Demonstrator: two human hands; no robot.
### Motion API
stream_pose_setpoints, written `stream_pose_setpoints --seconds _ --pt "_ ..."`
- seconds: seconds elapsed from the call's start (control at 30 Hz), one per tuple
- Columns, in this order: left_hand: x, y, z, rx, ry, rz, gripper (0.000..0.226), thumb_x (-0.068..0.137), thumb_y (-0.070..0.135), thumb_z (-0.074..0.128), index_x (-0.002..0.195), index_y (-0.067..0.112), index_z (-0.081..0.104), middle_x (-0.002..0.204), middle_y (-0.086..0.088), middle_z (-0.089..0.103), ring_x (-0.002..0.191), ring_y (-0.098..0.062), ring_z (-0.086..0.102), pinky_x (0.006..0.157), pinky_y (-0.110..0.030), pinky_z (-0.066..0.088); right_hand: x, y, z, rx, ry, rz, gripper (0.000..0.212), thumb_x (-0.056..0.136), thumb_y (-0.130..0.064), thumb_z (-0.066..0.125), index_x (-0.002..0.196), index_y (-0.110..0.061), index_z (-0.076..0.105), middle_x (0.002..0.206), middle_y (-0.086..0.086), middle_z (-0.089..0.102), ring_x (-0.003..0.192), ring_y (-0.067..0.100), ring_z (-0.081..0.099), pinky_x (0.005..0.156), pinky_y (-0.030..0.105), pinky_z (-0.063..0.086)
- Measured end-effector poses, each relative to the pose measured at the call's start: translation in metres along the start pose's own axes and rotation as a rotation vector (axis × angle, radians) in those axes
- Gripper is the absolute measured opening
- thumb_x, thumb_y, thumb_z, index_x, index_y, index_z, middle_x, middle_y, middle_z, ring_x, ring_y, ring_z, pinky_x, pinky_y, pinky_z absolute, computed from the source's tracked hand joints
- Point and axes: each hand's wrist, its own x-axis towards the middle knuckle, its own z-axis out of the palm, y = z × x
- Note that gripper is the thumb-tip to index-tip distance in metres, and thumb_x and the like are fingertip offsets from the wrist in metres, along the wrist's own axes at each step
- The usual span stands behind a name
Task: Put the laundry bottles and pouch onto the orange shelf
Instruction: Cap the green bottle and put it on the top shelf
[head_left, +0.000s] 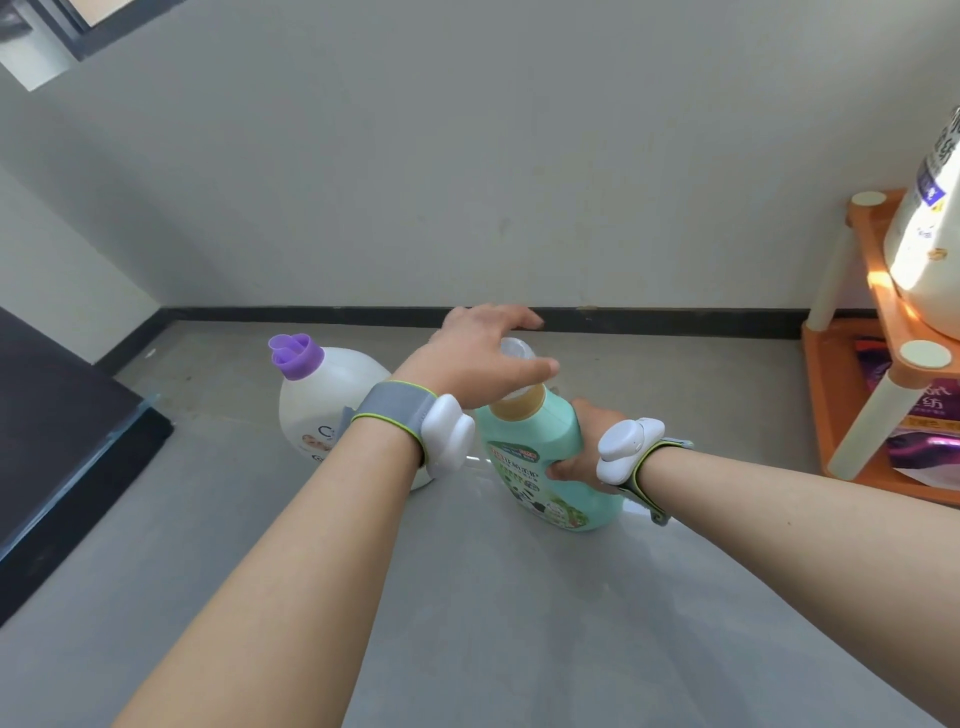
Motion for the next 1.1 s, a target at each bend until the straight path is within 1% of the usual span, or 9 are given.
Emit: stream_pose_setpoints --seconds 0.17,0.33,0.43,0.5,0.63,0.77,0.9,1.0,1.1 --pt "0.001 -0.003 -0.006 -0.057 -0.136 0.087 0.051 0.071 0.008 0.048 0.102 0.043 0.068 0.127 0.016 0.055 0.118 -0.023 0.057 0.095 -0.044 0.053 0.002 0.002 0.002 0.015 0.002 0.013 0.058 0.086 -0.038 0.069 0.132 -0.012 0.045 0.127 0.004 0.063 0.113 0.027 0.063 0.095 0.029 0.049" --pt "0.002 -0.003 0.002 0.108 0.046 -0.023 0.056 0.077 0.057 0.065 0.128 0.036 0.053 0.131 0.005 0.053 0.127 -0.018 0.044 0.102 -0.039 0.043 0.001 0.001 0.001 -0.001 -0.003 -0.023 0.053 0.088 -0.036 0.067 0.133 -0.015 0.048 0.125 0.002 0.064 0.111 0.026 0.064 0.092 0.028 0.049" --pt "0.006 -0.005 -0.003 0.111 -0.013 0.023 0.036 0.077 0.031 0.068 0.113 0.039 0.063 0.122 0.01 0.055 0.113 -0.019 0.055 0.081 -0.032 0.052 0.003 0.001 0.001 -0.002 -0.005 -0.011 0.055 0.087 -0.038 0.068 0.132 -0.014 0.047 0.125 0.002 0.064 0.11 0.027 0.064 0.095 0.03 0.051" --pt "0.004 -0.004 -0.006 -0.019 -0.128 0.077 0.045 0.077 0.018 0.061 0.11 0.047 0.064 0.131 0.015 0.052 0.12 -0.021 0.056 0.092 -0.041 0.053 0.004 0.002 0.002 0.014 0.0 0.009 0.058 0.085 -0.038 0.07 0.131 -0.014 0.045 0.124 0.003 0.064 0.11 0.027 0.064 0.096 0.032 0.051" --pt "0.004 -0.003 -0.003 0.099 0.049 -0.009 0.054 0.072 0.054 0.068 0.123 0.037 0.058 0.126 0.008 0.059 0.114 -0.017 0.056 0.095 -0.038 0.05 0.003 0.002 0.002 0.015 0.004 -0.008 0.053 0.086 -0.036 0.069 0.13 -0.014 0.048 0.123 0.003 0.065 0.109 0.026 0.065 0.091 0.029 0.049" --pt "0.003 -0.005 -0.008 -0.035 -0.144 0.071 0.042 0.074 0.02 0.06 0.105 0.048 0.064 0.127 0.006 0.059 0.108 -0.026 0.062 0.09 -0.044 0.056 0.004 0.001 0.001 -0.013 -0.002 0.017 0.056 0.088 -0.036 0.066 0.134 -0.011 0.046 0.13 0.004 0.064 0.117 0.028 0.064 0.099 0.032 0.05" --pt "0.006 -0.005 -0.002 0.07 0.022 0.002 0.046 0.074 0.047 0.068 0.118 0.038 0.058 0.12 0.004 0.061 0.107 -0.016 0.057 0.087 -0.035 0.052 0.003 0.001 0.001 -0.006 -0.002 -0.012 0.054 0.089 -0.034 0.066 0.134 -0.013 0.045 0.128 0.003 0.063 0.114 0.026 0.064 0.095 0.029 0.049" --pt "0.006 -0.005 -0.004 -0.006 -0.098 0.06 0.041 0.074 0.018 0.061 0.105 0.044 0.065 0.113 0.01 0.062 0.09 -0.018 0.063 0.08 -0.037 0.056 0.003 0.0 0.0 -0.06 -0.011 0.017 0.053 0.09 -0.036 0.064 0.133 -0.011 0.045 0.131 0.004 0.062 0.117 0.025 0.064 0.098 0.031 0.05" --pt "0.007 -0.006 -0.002 -0.135 -0.103 0.055 0.048 0.075 0.032 0.063 0.118 0.053 0.056 0.121 0.007 0.058 0.106 -0.014 0.058 0.089 -0.032 0.049 0.003 0.002 0.0 -0.011 0.002 0.019 0.054 0.088 -0.035 0.067 0.131 -0.012 0.045 0.128 0.004 0.063 0.114 0.026 0.064 0.089 0.028 0.048"
